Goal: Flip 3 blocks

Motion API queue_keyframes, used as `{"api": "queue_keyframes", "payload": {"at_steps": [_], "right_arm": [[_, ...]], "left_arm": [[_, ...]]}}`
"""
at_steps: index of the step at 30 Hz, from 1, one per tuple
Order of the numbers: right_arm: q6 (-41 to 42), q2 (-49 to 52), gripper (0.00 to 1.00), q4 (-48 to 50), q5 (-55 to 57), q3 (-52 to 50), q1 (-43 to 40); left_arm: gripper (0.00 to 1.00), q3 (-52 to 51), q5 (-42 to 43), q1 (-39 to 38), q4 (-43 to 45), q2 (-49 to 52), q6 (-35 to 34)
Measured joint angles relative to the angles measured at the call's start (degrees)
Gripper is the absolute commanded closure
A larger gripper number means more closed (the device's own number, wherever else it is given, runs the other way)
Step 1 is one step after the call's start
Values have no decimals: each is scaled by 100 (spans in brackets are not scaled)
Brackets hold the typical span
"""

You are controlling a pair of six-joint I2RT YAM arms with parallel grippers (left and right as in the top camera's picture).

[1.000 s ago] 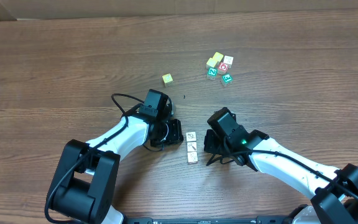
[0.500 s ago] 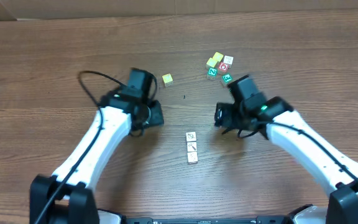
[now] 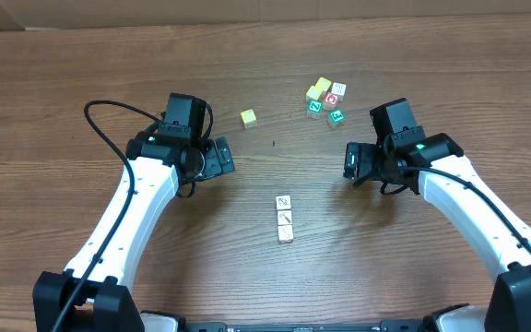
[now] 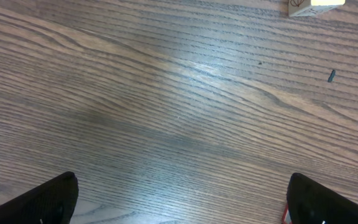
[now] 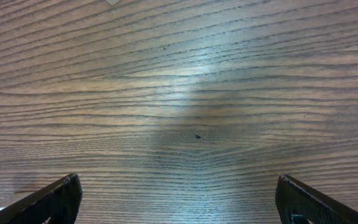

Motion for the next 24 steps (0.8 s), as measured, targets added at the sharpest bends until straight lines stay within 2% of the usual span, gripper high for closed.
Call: {"api": "queue_keyframes", "payload": {"at_steps": [24], "right_arm": [[-74, -42, 0, -4, 37, 0, -2]], "left_arm": [[0, 0, -20, 0, 0, 0, 0]]}}
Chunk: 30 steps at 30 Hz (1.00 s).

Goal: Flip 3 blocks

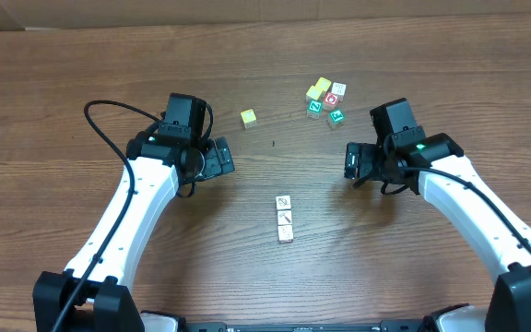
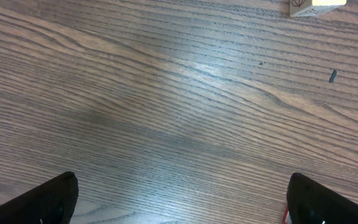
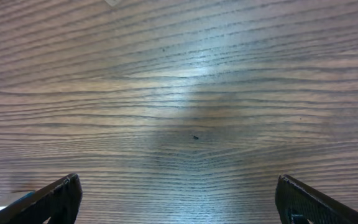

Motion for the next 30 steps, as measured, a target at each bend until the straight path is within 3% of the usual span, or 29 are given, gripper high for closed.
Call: {"api": "queue_keyframes", "payload": {"at_steps": [21, 30], "right_arm": [[-4, -4111, 0, -63, 4, -17, -190], [-4, -5635, 0, -55, 109, -17, -994]], "left_arm": [[0, 0, 0, 0, 0, 0, 0], [0, 0, 0, 0, 0, 0, 0]]}}
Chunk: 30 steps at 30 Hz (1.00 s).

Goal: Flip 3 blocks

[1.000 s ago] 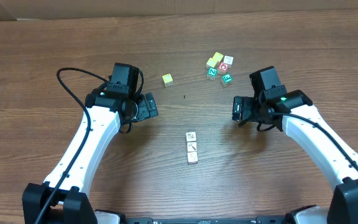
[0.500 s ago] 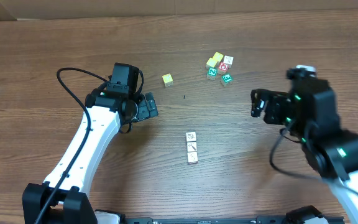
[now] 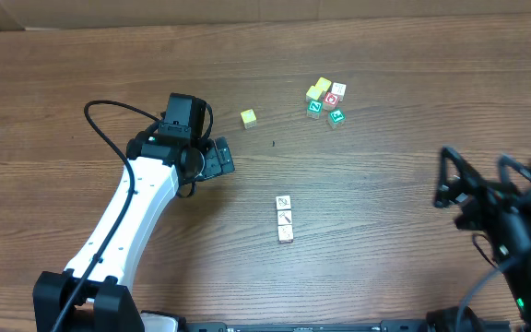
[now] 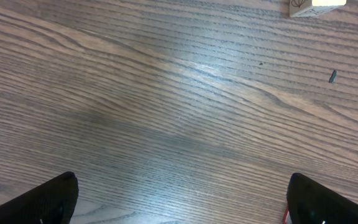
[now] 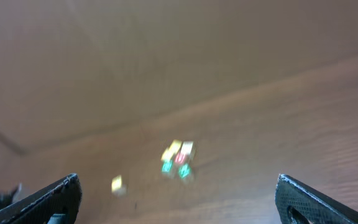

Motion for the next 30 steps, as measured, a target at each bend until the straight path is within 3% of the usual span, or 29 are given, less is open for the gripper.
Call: {"api": "queue_keyframes", "payload": {"at_steps": [10, 21, 25, 30], "right_arm": [[0, -1469, 0, 61, 39, -426, -894], [-2, -2734, 0, 1274, -254, -1880, -999], [-2, -3086, 0, 2225, -498, -2570, -1001], [-13, -3169, 0, 4201, -833, -3445, -999]], "left_arm": [[0, 0, 0, 0, 0, 0, 0], [0, 0, 0, 0, 0, 0, 2], [0, 0, 0, 0, 0, 0, 2], [0, 0, 0, 0, 0, 0, 0]]}}
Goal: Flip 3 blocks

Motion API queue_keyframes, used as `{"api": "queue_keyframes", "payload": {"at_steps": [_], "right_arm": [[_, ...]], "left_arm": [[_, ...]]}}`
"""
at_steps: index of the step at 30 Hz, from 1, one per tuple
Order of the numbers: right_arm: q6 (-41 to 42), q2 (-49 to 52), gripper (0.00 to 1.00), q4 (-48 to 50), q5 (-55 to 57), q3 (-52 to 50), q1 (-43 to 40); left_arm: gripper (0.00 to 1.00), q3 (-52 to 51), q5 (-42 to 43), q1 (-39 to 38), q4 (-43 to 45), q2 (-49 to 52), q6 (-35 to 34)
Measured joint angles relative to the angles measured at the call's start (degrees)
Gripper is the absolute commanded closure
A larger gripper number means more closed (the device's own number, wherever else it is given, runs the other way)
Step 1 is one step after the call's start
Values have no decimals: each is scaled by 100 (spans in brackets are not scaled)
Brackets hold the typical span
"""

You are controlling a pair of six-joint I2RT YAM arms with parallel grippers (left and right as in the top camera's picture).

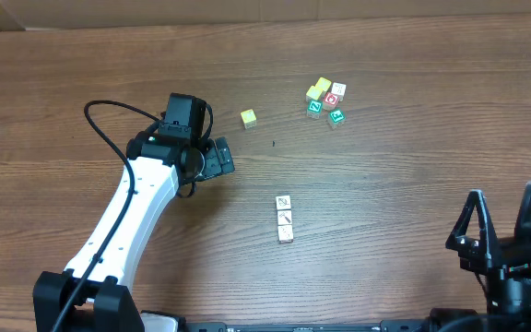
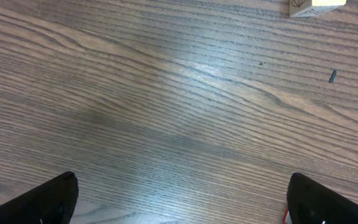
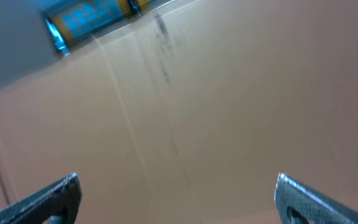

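Note:
Three pale wooden blocks (image 1: 284,219) lie in a short column at the table's middle front. A yellow block (image 1: 248,117) sits alone further back; the left wrist view catches it at the top edge as a block (image 2: 314,6). A cluster of coloured blocks (image 1: 325,100) lies at the back right. My left gripper (image 1: 216,158) hangs open over bare wood, left of the column; its view shows the left gripper (image 2: 182,205) holding nothing. My right gripper (image 1: 503,219) is open at the front right corner, fingers raised. In its own view the right gripper (image 3: 178,199) faces only a cardboard wall.
A cardboard wall (image 1: 247,14) borders the wooden table (image 1: 81,74) at the back. A small dark speck (image 1: 274,143) lies on the wood near the yellow block. A black cable (image 1: 109,120) loops off the left arm.
The right arm has gone from the table's right edge to the front right corner. Its camera now faces the cardboard wall instead of the far blocks. The left arm and all blocks are unmoved.
At the two oldest moments both grippers hung open low over bare wood, one on each side of the three-block column. Then the right arm was away at the right edge, its view blurred. Now it is at the front right corner, fingers up. No block has moved.

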Motion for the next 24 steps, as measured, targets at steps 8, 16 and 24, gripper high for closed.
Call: {"api": "queue_keyframes", "payload": {"at_steps": [8, 16, 24], "right_arm": [[-4, -7, 0, 2662, -107, -1307, 0], [-4, -7, 0, 2688, -109, -2094, 20], [-4, -7, 0, 1899, -109, -2546, 114]], "left_arm": [[0, 0, 0, 0, 0, 0, 0], [0, 0, 0, 0, 2, 0, 2], [0, 0, 0, 0, 0, 2, 2]]}}
